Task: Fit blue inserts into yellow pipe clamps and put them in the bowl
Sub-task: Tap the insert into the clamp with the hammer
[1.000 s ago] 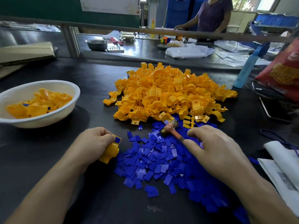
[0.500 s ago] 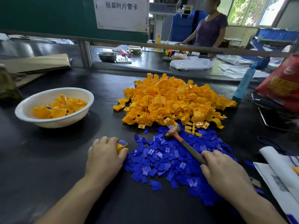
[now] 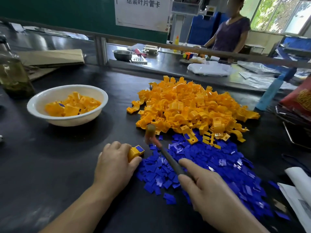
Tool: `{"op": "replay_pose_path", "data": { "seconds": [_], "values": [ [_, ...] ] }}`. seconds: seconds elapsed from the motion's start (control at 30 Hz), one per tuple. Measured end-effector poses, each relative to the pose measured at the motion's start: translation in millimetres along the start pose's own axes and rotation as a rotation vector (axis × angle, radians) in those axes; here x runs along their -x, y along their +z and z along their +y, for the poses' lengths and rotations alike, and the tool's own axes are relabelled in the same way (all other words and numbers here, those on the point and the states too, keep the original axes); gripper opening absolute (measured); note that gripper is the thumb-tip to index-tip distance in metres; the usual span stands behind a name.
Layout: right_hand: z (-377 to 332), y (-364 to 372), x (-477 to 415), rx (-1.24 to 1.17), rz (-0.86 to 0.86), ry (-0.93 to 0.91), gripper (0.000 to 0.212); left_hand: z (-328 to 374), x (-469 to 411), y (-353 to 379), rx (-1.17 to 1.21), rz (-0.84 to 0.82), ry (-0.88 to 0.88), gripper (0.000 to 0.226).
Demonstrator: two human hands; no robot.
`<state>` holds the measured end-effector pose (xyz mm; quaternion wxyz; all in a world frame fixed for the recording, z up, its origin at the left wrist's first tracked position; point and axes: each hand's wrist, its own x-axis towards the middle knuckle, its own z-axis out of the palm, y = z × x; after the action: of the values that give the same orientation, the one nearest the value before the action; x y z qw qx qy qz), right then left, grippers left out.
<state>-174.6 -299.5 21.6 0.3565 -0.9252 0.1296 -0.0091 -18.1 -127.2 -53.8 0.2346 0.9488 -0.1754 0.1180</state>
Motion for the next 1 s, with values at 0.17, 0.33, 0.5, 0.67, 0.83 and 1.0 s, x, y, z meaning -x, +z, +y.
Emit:
{"op": "replay_pose_path", "data": {
  "seconds": [0.17, 0.33, 0.5, 0.67, 0.83, 1.0],
  "values": [
    [-7, 16, -6, 0.114, 0.027, -0.091, 0.029, -1, -2, 1, -0.005, 0.002, 0.0, 0.043],
    [-9, 11, -16, 0.257, -0.111, -0.047, 0.031, -1, -3, 1, -0.024, -0.022, 0.011, 0.041],
    [-12, 2, -19, 0.099, 0.043, -0.103, 0.029, -1, -3, 3, -0.032, 0.001, 0.013, 0.043],
    [-16, 27, -23, 0.277, -0.029, -0.134, 0.029, -2, -3, 3, -0.025, -0.01, 0.016, 0.039],
    [-6, 15, -25, 0.243, -0.049, -0.085, 0.023, -1, -4, 3, -0.024, -0.017, 0.007, 0.04],
    [13, -5, -12, 0.335, 0.141, -0.042, 0.024, -3, -4, 4, 0.002, -0.006, -0.022, 0.041]
  ]
}}
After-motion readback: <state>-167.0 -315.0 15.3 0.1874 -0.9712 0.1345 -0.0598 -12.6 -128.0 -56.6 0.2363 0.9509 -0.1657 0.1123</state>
